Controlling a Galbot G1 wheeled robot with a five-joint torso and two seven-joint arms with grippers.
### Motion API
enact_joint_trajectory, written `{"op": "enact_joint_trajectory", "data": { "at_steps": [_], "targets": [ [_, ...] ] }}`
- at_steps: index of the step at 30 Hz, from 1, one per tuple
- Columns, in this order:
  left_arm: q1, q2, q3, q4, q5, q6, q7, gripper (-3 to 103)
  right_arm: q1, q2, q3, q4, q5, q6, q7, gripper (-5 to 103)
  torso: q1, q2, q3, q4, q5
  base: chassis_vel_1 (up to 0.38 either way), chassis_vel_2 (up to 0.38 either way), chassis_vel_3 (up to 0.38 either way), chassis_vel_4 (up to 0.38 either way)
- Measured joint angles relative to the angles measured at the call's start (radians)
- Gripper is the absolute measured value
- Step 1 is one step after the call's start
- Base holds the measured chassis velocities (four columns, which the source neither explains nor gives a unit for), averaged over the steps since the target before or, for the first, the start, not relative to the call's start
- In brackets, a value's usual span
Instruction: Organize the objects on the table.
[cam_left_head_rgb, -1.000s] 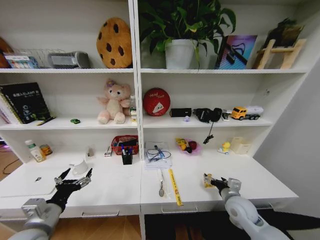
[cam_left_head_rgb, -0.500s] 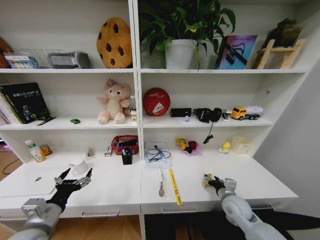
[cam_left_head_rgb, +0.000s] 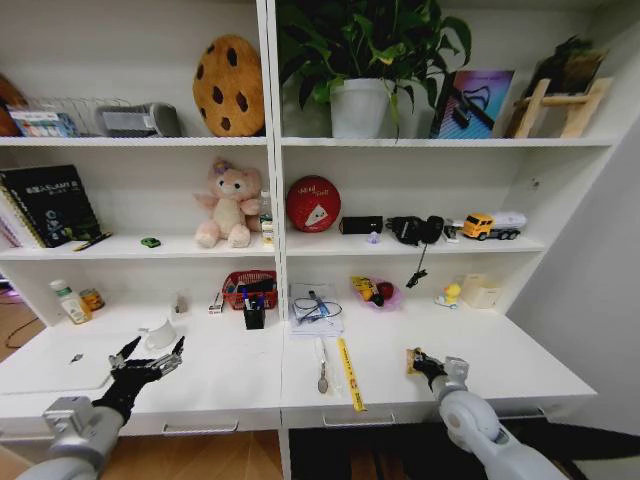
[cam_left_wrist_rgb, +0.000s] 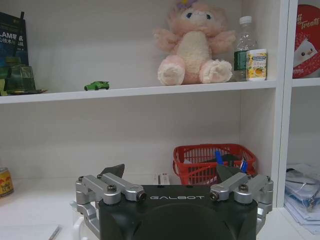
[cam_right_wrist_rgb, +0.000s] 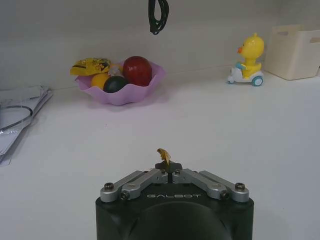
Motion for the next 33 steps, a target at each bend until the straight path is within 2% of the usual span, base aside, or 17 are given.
{"op": "enact_joint_trajectory", "data": {
  "at_steps": [9, 11, 12, 13, 14, 15, 16, 17, 18, 19, 20, 24, 27, 29, 30, 33],
  "targets": [
    [0.0, 0.0, 0.0, 0.0, 0.0, 0.0, 0.0, 100, 0.075, -0.048, 0.011, 0.048, -0.039, 0.032, -0.079, 0, 0.0, 0.0, 0.0, 0.0001, -0.0002, 0.0, 0.0, 0.0, 0.0],
    [0.0, 0.0, 0.0, 0.0, 0.0, 0.0, 0.0, 100, 0.184, -0.073, -0.028, 0.022, -0.03, 0.04, -0.121, 0, 0.0, 0.0, 0.0, -0.0001, -0.0003, 0.0, 0.0, 0.0, 0.0],
    [0.0, 0.0, 0.0, 0.0, 0.0, 0.0, 0.0, 100, 0.184, -0.073, -0.028, 0.022, -0.03, 0.04, -0.121, 0, 0.0, 0.0, 0.0, -0.0001, -0.0003, 0.0, 0.0, 0.0, 0.0],
    [0.0, 0.0, 0.0, 0.0, 0.0, 0.0, 0.0, 100, 0.274, -0.081, -0.074, -0.016, -0.014, 0.041, -0.14, 0, 0.0, 0.0, 0.0, 0.0001, -0.0003, 0.0, 0.0, 0.0, 0.0],
    [0.0, 0.0, 0.0, 0.0, 0.0, 0.0, 0.0, 100, 0.446, -0.068, -0.178, -0.124, 0.021, 0.036, -0.173, 0, 0.0, 0.0, 0.0, 0.0, 0.0, 0.0, 0.0, 0.0, 0.0],
    [0.0, 0.0, 0.0, 0.0, 0.0, 0.0, 0.0, 100, 0.446, -0.068, -0.178, -0.124, 0.021, 0.036, -0.173, 0, 0.0, 0.0, 0.0, 0.0, 0.0, 0.0, 0.0, 0.0, 0.0],
    [0.0, 0.0, 0.0, 0.0, 0.0, 0.0, 0.0, 100, 0.581, -0.04, -0.252, -0.228, 0.037, 0.031, -0.192, 0, 0.0, 0.0, 0.0, 0.0001, 0.0004, 0.0, 0.0, 0.0, 0.0],
    [0.0, 0.0, 0.0, 0.0, 0.0, 0.0, 0.0, 100, 0.581, -0.04, -0.252, -0.228, 0.037, 0.031, -0.192, 0, 0.0, 0.0, 0.0, 0.0001, 0.0004, 0.0, 0.0, 0.0, 0.0],
    [0.0, 0.0, 0.0, 0.0, 0.0, 0.0, 0.0, 100, 0.737, 0.001, -0.343, -0.37, 0.034, 0.034, -0.228, 0, 0.0, 0.0, 0.0, 0.0008, -0.0008, 0.0, 0.0, 0.0, 0.0],
    [0.0, 0.0, 0.0, 0.0, 0.0, 0.0, 0.0, 100, 0.787, 0.024, -0.379, -0.431, 0.021, 0.042, -0.244, 0, 0.0, 0.0, 0.0, 0.0005, 0.0001, 0.0, 0.0, 0.0, 0.0],
    [0.0, 0.0, 0.0, 0.0, 0.0, 0.0, 0.0, 100, 0.787, 0.024, -0.379, -0.431, 0.021, 0.042, -0.244, 0, 0.0, 0.0, 0.0, 0.0005, 0.0001, 0.0, 0.0, 0.0, 0.0],
    [0.0, 0.0, 0.0, 0.0, 0.0, 0.0, 0.0, 100, 0.898, 0.092, -0.452, -0.607, -0.022, 0.072, -0.274, 0, 0.0, 0.0, 0.0, 0.0002, -0.0002, 0.0, 0.0, 0.0, 0.0],
    [0.0, 0.0, 0.0, 0.0, 0.0, 0.0, 0.0, 100, 0.913, 0.106, -0.461, -0.651, -0.04, 0.087, -0.281, 0, 0.0, 0.0, 0.0, 0.0001, -0.0001, 0.0, 0.0, 0.0, 0.0],
    [0.0, 0.0, 0.0, 0.0, 0.0, 0.0, 0.0, 100, 0.943, 0.145, -0.468, -0.774, -0.118, 0.145, -0.305, 0, 0.0, 0.0, 0.0, -0.0001, -0.0001, 0.0, 0.0, 0.0, 0.0],
    [0.0, 0.0, 0.0, 0.0, 0.0, 0.0, 0.0, 100, 0.943, 0.145, -0.468, -0.774, -0.118, 0.145, -0.305, 0, 0.0, 0.0, 0.0, -0.0001, -0.0001, 0.0, 0.0, 0.0, 0.0],
    [0.0, 0.0, 0.0, 0.0, 0.0, 0.0, 0.0, 100, 0.959, 0.187, -0.484, -0.911, -0.198, 0.225, -0.331, 0, 0.0, 0.0, 0.0, -0.0001, -0.0001, 0.0, 0.0, 0.0, 0.0]
  ]
}}
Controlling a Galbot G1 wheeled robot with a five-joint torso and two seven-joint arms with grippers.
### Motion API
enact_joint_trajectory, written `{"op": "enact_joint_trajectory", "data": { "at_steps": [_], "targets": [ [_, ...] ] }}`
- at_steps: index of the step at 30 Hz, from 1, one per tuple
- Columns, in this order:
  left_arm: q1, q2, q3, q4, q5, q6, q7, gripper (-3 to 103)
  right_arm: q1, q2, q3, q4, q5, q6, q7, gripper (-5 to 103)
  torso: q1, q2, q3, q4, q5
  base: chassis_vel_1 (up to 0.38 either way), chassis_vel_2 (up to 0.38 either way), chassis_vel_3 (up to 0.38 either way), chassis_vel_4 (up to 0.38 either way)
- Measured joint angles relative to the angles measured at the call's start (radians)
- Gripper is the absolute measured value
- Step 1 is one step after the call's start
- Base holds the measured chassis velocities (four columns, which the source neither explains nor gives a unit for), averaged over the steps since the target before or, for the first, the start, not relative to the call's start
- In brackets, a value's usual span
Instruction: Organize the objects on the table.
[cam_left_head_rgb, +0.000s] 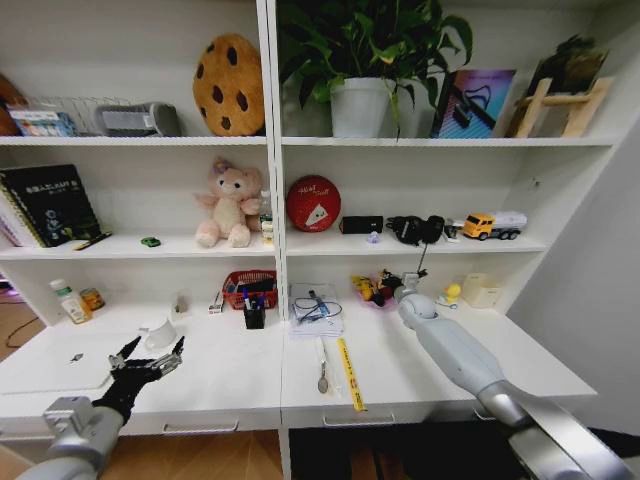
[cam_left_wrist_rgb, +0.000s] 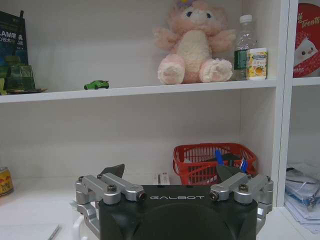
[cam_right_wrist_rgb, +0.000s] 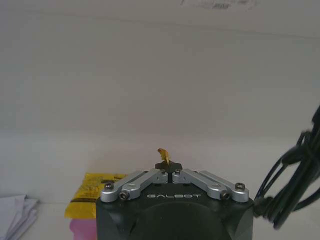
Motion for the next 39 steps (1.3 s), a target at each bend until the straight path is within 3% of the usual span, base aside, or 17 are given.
{"op": "enact_joint_trajectory", "data": {
  "at_steps": [6, 7, 9, 10, 14, 16, 17, 19, 20, 22, 24, 26, 28, 30, 36, 39],
  "targets": [
    [0.0, 0.0, 0.0, 0.0, 0.0, 0.0, 0.0, 100, -0.002, 0.042, 0.005, -0.081, -0.034, 0.064, -0.025, 1, 0.0, 0.0, 0.0, 0.0003, 0.0001, 0.0, 0.0, 0.0, 0.0],
    [0.0, 0.0, 0.0, 0.0, 0.0, 0.0, 0.0, 100, -0.009, 0.044, 0.01, -0.084, -0.037, 0.07, -0.025, 12, 0.0, 0.0, 0.0, 0.0006, 0.0, 0.0, 0.0, 0.0, 0.0],
    [0.0, 0.0, 0.0, 0.0, 0.0, 0.0, 0.0, 100, -0.014, 0.042, 0.012, -0.083, -0.038, 0.071, -0.024, 12, 0.0, 0.0, 0.0, 0.0005, -0.0001, 0.0, 0.0, 0.0, 0.0],
    [0.0, 0.0, 0.0, 0.0, 0.0, 0.0, 0.0, 100, -0.027, 0.034, 0.017, -0.073, -0.039, 0.071, -0.019, 22, 0.0, 0.0, 0.0, 0.0002, 0.0, 0.0, 0.0, 0.0, 0.0],
    [0.0, 0.0, 0.0, 0.0, 0.0, 0.0, 0.0, 100, -0.061, 0.007, 0.042, -0.017, -0.006, 0.032, -0.017, 33, 0.0, 0.0, 0.0, 0.0002, 0.0, 0.0, 0.0, 0.0, 0.0],
    [0.0, 0.0, 0.0, 0.0, 0.0, 0.0, 0.0, 100, -0.128, -0.045, 0.07, 0.108, 0.047, -0.007, -0.008, 44, 0.0, 0.0, 0.0, 0.0001, 0.0004, 0.0, 0.0, 0.0, 0.0],
    [0.0, 0.0, 0.0, 0.0, 0.0, 0.0, 0.0, 100, -0.128, -0.045, 0.07, 0.108, 0.047, -0.007, -0.008, 44, 0.0, 0.0, 0.0, 0.0001, 0.0004, 0.0, 0.0, 0.0, 0.0],
    [0.0, 0.0, 0.0, 0.0, 0.0, 0.0, 0.0, 100, -0.228, -0.105, 0.119, 0.301, 0.084, -0.02, 0.008, 55, 0.0, 0.0, 0.0, 0.0001, -0.0002, 0.0, 0.0, 0.0, 0.0],
    [0.0, 0.0, 0.0, 0.0, 0.0, 0.0, 0.0, 100, -0.228, -0.105, 0.119, 0.301, 0.084, -0.02, 0.008, 55, 0.0, 0.0, 0.0, 0.0001, -0.0002, 0.0, 0.0, 0.0, 0.0],
    [0.0, 0.0, 0.0, 0.0, 0.0, 0.0, -0.001, 100, -0.39, -0.171, 0.189, 0.522, 0.126, -0.055, 0.062, 66, 0.0, 0.0, 0.0, 0.0001, -0.0003, 0.0, 0.0, 0.0, 0.0],
    [0.0, 0.0, 0.0, 0.0, 0.0, 0.0, 0.0, 100, -0.434, -0.184, 0.206, 0.572, 0.133, -0.06, 0.078, 66, 0.0, 0.0, 0.0, 0.0, 0.0004, 0.0, 0.0, 0.0, 0.0],
    [0.0, 0.0, 0.0, 0.0, 0.0, 0.0, 0.0, 100, -0.631, -0.233, 0.313, 0.802, 0.145, -0.065, 0.126, 83, 0.0, 0.0, 0.0, -0.0001, -0.0004, 0.0, 0.0, 0.0, 0.0],
    [0.0, 0.0, 0.0, 0.0, 0.0, 0.0, 0.0, 100, -0.7, -0.244, 0.354, 0.869, 0.144, -0.065, 0.135, 83, -0.001, 0.0, 0.0, -0.0001, -0.0008, 0.0, 0.0, 0.0, 0.0],
    [0.0, 0.0, 0.0, 0.0, 0.0, 0.0, 0.0, 100, -0.872, -0.254, 0.468, 1.0, 0.074, -0.049, 0.152, 97, 0.0, 0.0, 0.0, 0.0, 0.0005, 0.0, 0.0, 0.0, 0.0],
    [0.0, 0.0, 0.0, 0.0, 0.0, 0.0, 0.0, 100, -1.062, -0.245, 0.631, 1.125, -0.063, -0.019, 0.111, 100, 0.0, 0.0, 0.0, 0.0003, 0.0001, 0.0, 0.0, 0.0, 0.0],
    [0.0, 0.0, 0.0, 0.0, 0.0, 0.0, 0.0, 100, -1.328, -0.176, 0.869, 1.258, -0.155, 0.033, 0.074, 100, 0.0, 0.0, 0.0, 0.0004, 0.0, 0.0, 0.0, 0.0, 0.0]
  ]
}}
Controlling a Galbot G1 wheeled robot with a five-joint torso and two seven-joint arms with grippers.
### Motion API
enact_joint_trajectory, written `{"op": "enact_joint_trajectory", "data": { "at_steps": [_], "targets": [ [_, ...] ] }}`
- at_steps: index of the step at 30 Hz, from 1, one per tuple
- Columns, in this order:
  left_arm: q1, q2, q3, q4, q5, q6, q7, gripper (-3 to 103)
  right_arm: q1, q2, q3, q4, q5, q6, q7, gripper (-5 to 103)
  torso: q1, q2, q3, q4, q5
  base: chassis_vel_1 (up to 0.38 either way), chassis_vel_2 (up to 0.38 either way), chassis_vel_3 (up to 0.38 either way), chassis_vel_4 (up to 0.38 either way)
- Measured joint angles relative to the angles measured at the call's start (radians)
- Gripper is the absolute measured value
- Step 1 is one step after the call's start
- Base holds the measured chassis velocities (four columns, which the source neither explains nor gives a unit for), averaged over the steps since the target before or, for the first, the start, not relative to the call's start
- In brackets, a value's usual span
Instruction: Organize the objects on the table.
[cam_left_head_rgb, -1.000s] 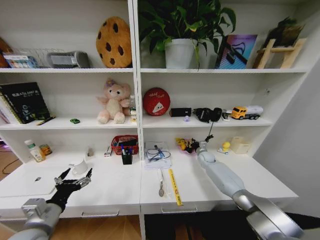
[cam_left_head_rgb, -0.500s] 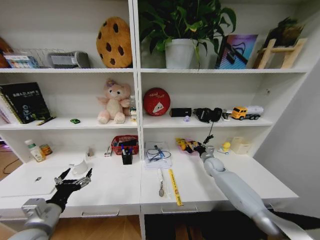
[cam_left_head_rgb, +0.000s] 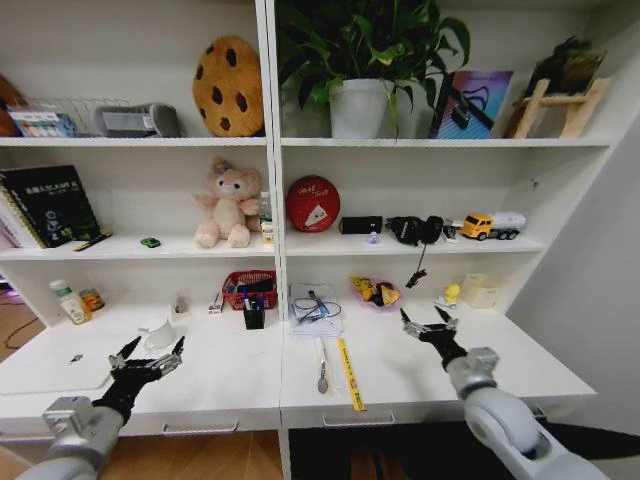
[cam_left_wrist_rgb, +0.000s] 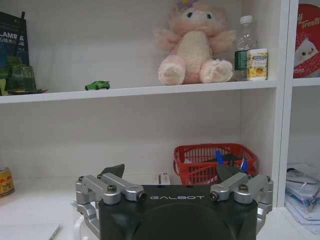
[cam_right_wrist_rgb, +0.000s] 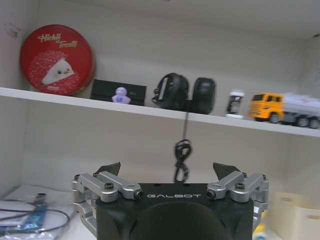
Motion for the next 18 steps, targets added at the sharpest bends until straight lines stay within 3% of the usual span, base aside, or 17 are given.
{"op": "enact_joint_trajectory", "data": {
  "at_steps": [3, 5, 10, 18],
  "targets": [
    [0.0, 0.0, 0.0, 0.0, 0.0, 0.0, 0.0, 100, -0.067, 0.024, 0.055, 0.024, -0.015, 0.02, -0.014, 100, 0.0, 0.0, 0.0, -0.0008, 0.0, 0.0, 0.0, 0.0, 0.0],
    [0.0, 0.0, 0.0, 0.0, 0.0, 0.0, 0.0, 100, -0.215, 0.095, 0.169, 0.074, -0.043, 0.081, -0.072, 100, 0.0, 0.0, 0.0, -0.0008, -0.0002, 0.0, 0.0, 0.0, 0.0],
    [0.0, 0.0, 0.0, 0.0, 0.0, 0.0, 0.0, 100, -0.285, 0.151, 0.197, 0.105, -0.065, 0.112, -0.095, 100, 0.0, 0.0, 0.0, -0.0001, 0.0, 0.0, 0.0, 0.0, 0.0],
    [0.0, 0.0, 0.0, 0.0, 0.0, 0.0, 0.0, 100, -0.282, 0.163, 0.181, 0.108, -0.068, 0.114, -0.095, 100, 0.0, 0.0, 0.0, 0.0, 0.0, 0.0, 0.0, 0.0, 0.0]
  ]
}}
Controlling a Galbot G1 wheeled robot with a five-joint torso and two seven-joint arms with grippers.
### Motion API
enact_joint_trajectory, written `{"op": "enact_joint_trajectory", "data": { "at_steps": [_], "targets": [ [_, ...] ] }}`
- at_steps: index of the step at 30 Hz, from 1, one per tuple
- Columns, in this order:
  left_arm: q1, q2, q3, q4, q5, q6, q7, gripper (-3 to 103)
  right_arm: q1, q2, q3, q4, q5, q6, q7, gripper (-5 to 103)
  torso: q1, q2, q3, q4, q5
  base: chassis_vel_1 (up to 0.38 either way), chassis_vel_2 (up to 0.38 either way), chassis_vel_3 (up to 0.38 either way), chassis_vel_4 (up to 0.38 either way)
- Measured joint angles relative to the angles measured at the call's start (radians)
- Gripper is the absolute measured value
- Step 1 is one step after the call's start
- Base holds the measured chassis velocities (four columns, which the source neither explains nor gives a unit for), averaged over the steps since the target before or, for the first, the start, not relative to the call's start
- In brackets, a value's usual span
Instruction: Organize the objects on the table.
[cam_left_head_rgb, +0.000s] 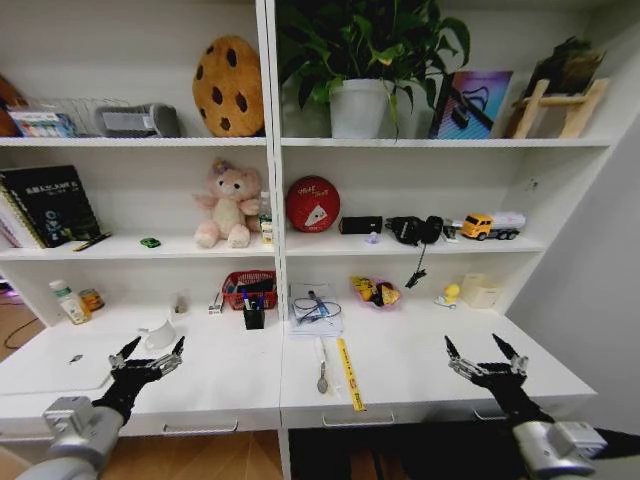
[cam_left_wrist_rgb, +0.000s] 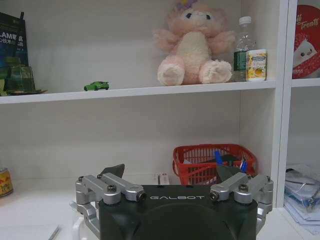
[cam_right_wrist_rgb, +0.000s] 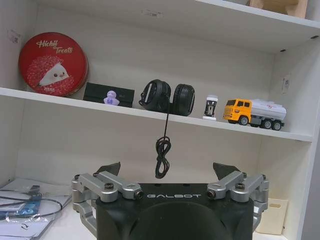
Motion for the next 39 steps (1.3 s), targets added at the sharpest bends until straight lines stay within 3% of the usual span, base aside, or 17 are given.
{"op": "enact_joint_trajectory", "data": {
  "at_steps": [25, 39],
  "targets": [
    [0.0, 0.0, 0.0, 0.0, 0.0, 0.0, 0.001, 100, 0.008, -0.003, -0.007, -0.007, 0.004, -0.004, 0.003, 100, 0.0, 0.0, 0.0, -0.0002, 0.0001, 0.012, 0.011, -0.01, -0.014],
    [0.0, 0.0, 0.0, 0.0, 0.0, 0.0, 0.0, 100, 0.009, -0.003, -0.008, -0.008, 0.004, -0.004, 0.004, 100, 0.0, 0.0, 0.0, 0.0001, -0.0004, 0.2, 0.202, -0.209, -0.201]
  ]
}}
